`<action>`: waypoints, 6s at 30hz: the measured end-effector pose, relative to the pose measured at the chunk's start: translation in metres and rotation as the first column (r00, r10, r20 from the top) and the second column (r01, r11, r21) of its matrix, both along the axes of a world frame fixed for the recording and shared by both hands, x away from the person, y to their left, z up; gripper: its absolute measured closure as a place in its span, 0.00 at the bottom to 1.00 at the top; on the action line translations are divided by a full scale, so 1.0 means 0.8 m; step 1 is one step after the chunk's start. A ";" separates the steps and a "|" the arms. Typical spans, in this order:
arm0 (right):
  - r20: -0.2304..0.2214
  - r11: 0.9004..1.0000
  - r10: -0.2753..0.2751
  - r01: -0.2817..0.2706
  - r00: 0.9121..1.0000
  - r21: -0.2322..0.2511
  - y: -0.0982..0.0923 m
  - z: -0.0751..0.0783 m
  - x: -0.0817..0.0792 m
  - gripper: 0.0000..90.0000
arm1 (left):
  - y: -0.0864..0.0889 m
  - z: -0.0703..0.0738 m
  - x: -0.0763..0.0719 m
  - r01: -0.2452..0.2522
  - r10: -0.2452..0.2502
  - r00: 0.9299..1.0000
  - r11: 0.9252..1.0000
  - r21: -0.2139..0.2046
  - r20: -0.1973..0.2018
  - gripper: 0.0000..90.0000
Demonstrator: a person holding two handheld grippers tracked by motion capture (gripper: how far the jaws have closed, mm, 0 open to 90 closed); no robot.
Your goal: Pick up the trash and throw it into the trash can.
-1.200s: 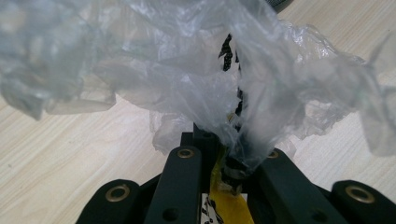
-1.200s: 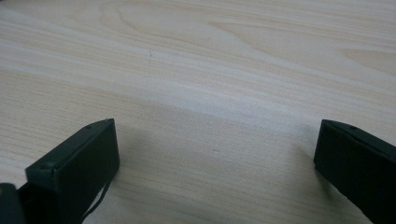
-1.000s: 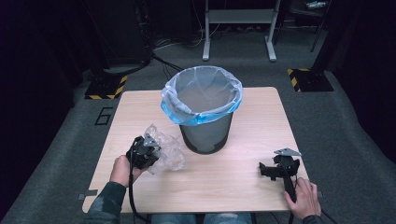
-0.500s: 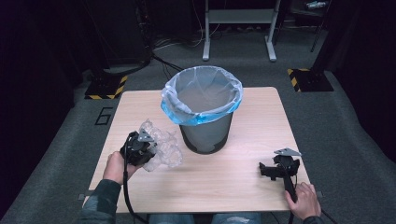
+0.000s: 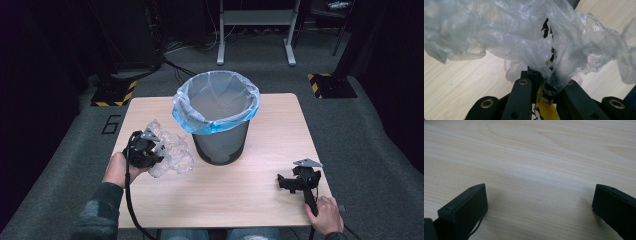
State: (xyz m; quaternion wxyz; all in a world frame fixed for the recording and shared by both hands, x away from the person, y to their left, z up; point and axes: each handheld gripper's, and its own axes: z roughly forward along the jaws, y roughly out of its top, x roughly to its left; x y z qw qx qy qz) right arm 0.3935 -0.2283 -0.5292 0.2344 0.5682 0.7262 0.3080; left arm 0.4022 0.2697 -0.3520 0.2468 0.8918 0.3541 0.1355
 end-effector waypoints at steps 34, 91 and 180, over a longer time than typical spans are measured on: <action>0.003 1.000 0.000 0.000 1.000 -0.002 0.000 0.000 0.001 0.00 | 0.016 0.060 0.023 0.059 -0.059 0.997 0.998 -0.005 -0.053 0.95; -0.001 1.000 0.005 -0.005 1.000 -0.001 -0.001 0.000 0.001 0.00 | -0.048 0.227 0.066 0.200 -0.205 0.975 0.978 0.062 0.081 0.95; 0.001 1.000 0.007 -0.007 1.000 -0.002 -0.001 0.000 0.001 0.00 | 0.023 0.025 0.088 0.048 -0.049 0.999 0.997 -0.065 -0.019 0.13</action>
